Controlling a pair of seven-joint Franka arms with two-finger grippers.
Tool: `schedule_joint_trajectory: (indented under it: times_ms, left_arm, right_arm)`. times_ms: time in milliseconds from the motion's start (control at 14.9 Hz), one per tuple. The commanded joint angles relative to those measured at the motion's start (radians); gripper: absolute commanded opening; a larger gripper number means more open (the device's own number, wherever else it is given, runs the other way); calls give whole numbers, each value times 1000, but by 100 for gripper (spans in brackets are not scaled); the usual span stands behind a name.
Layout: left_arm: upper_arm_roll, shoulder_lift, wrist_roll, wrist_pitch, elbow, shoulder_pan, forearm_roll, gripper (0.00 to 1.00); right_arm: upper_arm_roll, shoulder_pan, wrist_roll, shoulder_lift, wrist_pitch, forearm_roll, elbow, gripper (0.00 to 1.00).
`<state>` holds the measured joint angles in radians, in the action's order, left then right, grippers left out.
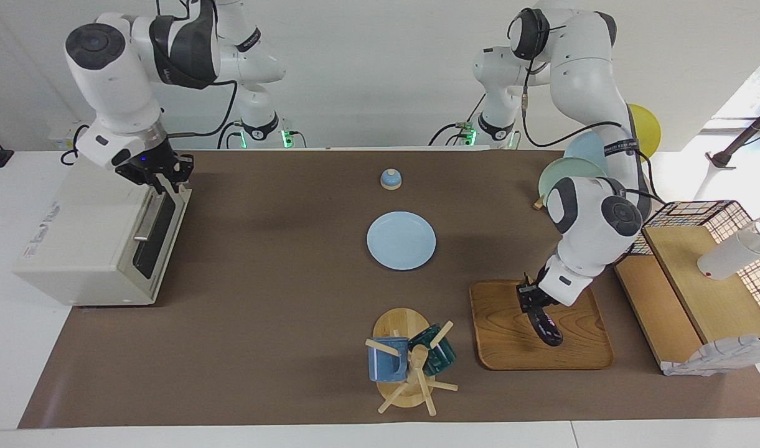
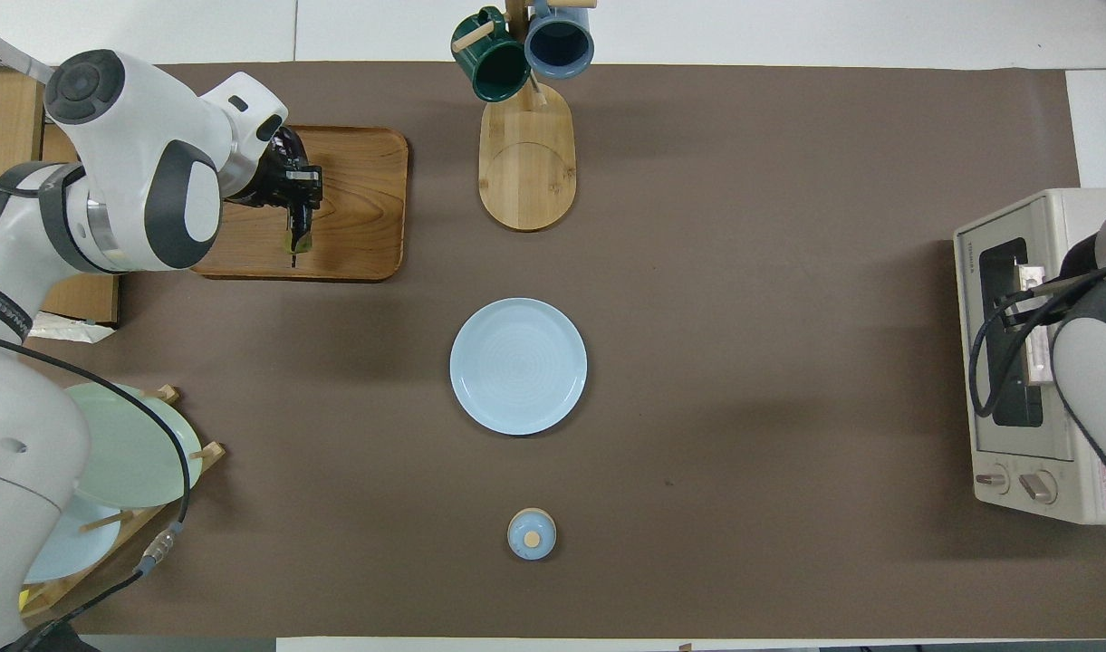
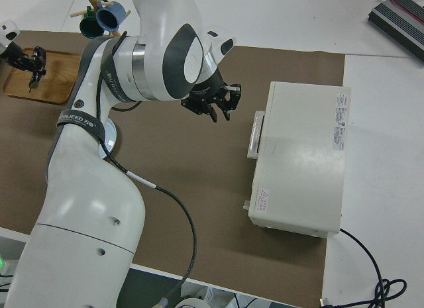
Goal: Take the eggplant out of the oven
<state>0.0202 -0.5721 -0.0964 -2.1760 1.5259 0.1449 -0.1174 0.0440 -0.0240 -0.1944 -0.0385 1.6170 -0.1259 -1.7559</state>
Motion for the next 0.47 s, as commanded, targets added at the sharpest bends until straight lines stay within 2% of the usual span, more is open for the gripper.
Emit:
schedule_joint_trajectory:
  times_ms: [0, 67, 402]
  left_arm:
    - [4, -26, 12, -24, -21, -15, 27, 0]
    - [4, -25, 14, -36, 0, -15, 27, 0]
    - [4, -20, 18, -42, 14, -14, 25, 0]
  right_arm:
    - [0, 7, -22, 28, -64, 67, 76, 58]
    - [2, 9, -22, 28, -65, 68, 78, 100]
    - [0, 4, 18, 13, -69, 75, 90, 100]
